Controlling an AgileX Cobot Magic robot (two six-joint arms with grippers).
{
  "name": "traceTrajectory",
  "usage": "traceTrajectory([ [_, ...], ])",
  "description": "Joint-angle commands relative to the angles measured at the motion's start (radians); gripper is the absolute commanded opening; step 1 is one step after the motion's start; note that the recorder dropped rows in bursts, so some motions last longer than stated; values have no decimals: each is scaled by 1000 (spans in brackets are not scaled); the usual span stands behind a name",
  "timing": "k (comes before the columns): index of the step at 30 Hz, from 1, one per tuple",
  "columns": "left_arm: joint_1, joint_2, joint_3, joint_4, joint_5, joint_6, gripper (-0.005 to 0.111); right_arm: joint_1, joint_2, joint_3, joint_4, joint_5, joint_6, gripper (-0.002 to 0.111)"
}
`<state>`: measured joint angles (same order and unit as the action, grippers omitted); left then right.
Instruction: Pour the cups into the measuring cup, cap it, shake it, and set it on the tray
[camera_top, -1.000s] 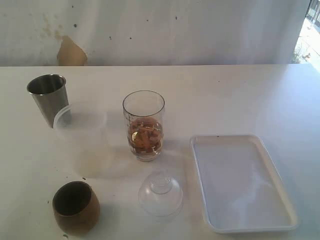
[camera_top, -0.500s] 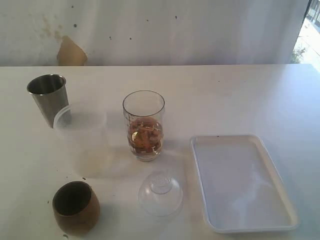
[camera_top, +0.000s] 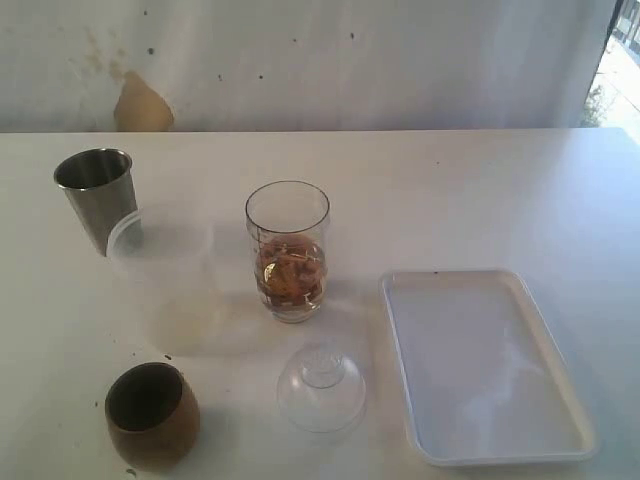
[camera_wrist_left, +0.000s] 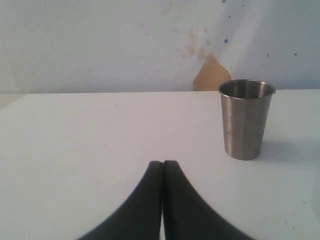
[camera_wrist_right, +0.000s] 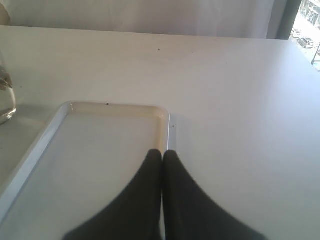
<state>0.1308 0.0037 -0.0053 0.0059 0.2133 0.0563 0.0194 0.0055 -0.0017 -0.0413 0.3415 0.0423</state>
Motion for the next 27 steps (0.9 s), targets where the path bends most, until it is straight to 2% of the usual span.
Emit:
traceTrajectory([
  [1,-4,-4,5,-1,-9,2,0,0,-6,2,-8,-114,-5,0],
  [11,-4,-4,5,-1,-9,2,0,0,-6,2,-8,-682,60,0],
  [16,-4,-4,5,-1,-9,2,0,0,-6,2,-8,-782,308,0],
  [18,-4,-4,5,-1,-9,2,0,0,-6,-5,-8,-760,345,0],
  [20,-4,-4,5,-1,-9,2,0,0,40,-90,17,-744,288,0],
  [22,-4,-4,5,-1,-9,2,0,0,121,-194,18,-638,220,0],
  [23,-4,-4,5,-1,-9,2,0,0,229,-320,18,-460,100,0],
  [24,-4,-4,5,-1,-9,2,0,0,276,-371,18,-380,51,0],
  [25,-4,-4,5,-1,-9,2,0,0,408,-495,14,-195,-56,0],
  [26,-4,-4,5,-1,-9,2,0,0,462,-556,8,-119,-81,0],
  [27,-4,-4,5,-1,-9,2,0,0,598,-674,4,71,-92,0],
])
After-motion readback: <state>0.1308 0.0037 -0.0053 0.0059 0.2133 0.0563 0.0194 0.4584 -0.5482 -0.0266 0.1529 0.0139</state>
